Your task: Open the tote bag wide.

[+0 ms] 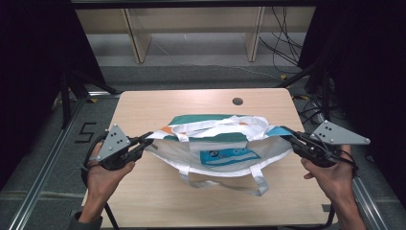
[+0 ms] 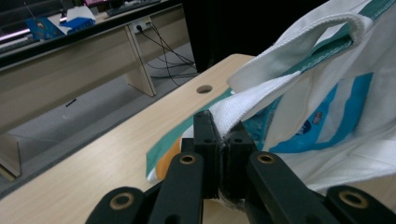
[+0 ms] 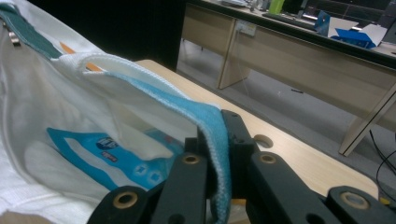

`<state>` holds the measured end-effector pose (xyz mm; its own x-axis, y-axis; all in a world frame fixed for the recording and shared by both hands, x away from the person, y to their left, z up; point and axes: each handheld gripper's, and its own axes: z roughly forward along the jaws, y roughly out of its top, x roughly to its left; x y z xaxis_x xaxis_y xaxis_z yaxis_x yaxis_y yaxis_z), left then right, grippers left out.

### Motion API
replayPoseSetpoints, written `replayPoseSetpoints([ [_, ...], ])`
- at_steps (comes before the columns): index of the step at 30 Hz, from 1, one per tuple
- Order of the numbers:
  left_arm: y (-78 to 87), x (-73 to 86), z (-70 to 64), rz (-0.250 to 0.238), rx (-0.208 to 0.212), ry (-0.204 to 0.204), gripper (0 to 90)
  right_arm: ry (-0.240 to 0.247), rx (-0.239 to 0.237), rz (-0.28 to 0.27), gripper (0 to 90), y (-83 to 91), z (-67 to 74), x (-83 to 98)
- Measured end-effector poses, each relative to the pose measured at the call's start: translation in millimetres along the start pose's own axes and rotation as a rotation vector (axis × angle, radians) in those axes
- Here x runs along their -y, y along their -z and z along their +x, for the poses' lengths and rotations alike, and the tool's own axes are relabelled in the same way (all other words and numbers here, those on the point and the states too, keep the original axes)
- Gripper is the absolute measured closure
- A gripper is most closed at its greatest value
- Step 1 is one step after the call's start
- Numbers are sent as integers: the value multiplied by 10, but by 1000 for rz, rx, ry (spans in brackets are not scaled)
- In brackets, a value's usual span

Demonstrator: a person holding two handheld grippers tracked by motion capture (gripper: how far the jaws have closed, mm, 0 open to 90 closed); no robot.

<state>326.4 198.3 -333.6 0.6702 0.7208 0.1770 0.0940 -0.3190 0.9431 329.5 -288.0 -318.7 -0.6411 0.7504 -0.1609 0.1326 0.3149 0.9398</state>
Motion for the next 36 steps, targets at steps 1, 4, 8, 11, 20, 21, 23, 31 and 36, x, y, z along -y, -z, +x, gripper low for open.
replayPoseSetpoints([
  [1, 18, -43, 4, -15, -2, 4, 863, -6, 0, 4, 879, 13, -15, -47],
  [4, 92, -253, 22, -49, -8, -20, 865, 28, 13, -16, 880, 67, -97, -269],
  [8, 164, -386, 24, -75, -10, -38, 867, 67, 21, -43, 881, 163, -113, -484],
  [11, 258, -479, 17, -95, 7, -40, 868, 69, 12, -58, 881, 240, -114, -591],
  [20, 175, -522, 119, -126, 26, 16, 868, 40, -10, -72, 882, 216, -157, -619],
  [21, 117, -505, 166, -134, 23, 36, 867, 26, -9, -78, 882, 173, -206, -597],
  [23, 84, -503, 179, -127, 3, 30, 867, 20, 0, -74, 882, 145, -219, -596],
  [31, -104, -311, 223, -66, 12, 41, 864, 21, 23, 11, 881, -68, -295, -504],
  [36, -199, -85, 152, -39, 27, 47, 863, 61, 39, 44, 880, -118, -295, -287],
])
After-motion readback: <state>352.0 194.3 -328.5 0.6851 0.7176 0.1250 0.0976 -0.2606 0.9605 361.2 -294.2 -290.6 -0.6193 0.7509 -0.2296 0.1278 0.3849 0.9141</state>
